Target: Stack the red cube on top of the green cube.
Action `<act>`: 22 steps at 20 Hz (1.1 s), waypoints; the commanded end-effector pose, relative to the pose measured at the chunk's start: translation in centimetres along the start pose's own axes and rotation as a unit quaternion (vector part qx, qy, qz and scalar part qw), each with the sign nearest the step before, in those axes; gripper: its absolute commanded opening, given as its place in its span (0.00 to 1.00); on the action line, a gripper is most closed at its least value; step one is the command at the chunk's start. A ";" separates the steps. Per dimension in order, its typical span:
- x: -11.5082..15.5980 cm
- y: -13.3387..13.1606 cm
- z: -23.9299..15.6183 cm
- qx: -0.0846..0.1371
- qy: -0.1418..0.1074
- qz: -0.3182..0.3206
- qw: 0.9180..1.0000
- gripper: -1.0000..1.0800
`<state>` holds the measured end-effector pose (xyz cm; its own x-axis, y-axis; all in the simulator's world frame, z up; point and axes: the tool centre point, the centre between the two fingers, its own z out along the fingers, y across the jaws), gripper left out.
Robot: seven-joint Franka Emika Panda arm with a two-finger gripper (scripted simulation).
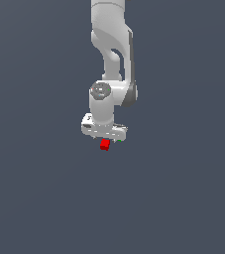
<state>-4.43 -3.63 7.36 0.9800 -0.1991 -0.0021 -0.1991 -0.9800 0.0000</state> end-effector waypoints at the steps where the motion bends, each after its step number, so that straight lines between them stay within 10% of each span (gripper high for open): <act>1: 0.0 0.1 0.3 0.000 0.001 0.003 1.000 0.96; 21: 0.0 0.0 5.4 0.000 0.001 0.003 1.000 0.96; 22: 0.0 0.0 5.4 0.000 0.001 0.003 1.000 0.00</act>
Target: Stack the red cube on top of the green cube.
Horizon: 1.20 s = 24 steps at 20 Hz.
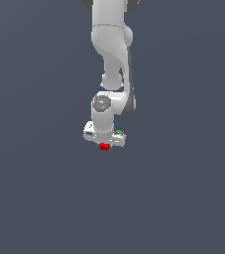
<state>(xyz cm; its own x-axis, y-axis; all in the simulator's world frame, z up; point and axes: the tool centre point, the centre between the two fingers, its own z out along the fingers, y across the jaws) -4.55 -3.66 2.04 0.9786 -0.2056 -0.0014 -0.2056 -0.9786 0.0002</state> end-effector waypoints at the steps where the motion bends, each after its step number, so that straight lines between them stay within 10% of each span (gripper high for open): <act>1: 0.1 0.0 0.1 0.000 0.001 0.000 1.000 0.00; 24: -0.1 0.0 -5.4 0.000 0.001 0.000 1.000 0.00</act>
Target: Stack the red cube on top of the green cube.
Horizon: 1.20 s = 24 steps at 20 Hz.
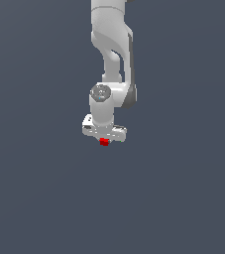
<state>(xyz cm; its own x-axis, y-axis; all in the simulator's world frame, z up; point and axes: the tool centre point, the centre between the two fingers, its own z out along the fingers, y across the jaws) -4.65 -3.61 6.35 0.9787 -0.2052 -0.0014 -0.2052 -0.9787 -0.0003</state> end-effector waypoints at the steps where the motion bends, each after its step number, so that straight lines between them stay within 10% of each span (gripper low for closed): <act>1: 0.0 0.0 -1.8 0.000 0.001 0.000 1.000 0.00; 24: -2.6 -2.1 -3.4 0.000 0.001 0.000 1.000 0.00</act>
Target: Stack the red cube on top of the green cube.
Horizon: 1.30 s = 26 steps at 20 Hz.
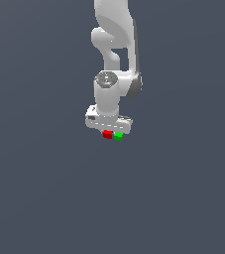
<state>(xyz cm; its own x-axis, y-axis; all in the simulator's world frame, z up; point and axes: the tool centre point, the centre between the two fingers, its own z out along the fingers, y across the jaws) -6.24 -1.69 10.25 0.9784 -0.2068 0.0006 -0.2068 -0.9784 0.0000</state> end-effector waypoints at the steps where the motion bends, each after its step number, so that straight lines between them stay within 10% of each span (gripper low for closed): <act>1: -1.2 -1.0 0.8 0.000 0.000 0.000 1.000 0.00; 16: -5.1 -4.5 3.9 0.000 0.000 -0.001 1.000 0.00; 17: -5.1 -4.5 3.9 0.000 0.000 -0.001 1.000 0.96; 26: -5.1 -4.5 3.9 0.000 0.000 -0.001 1.000 0.96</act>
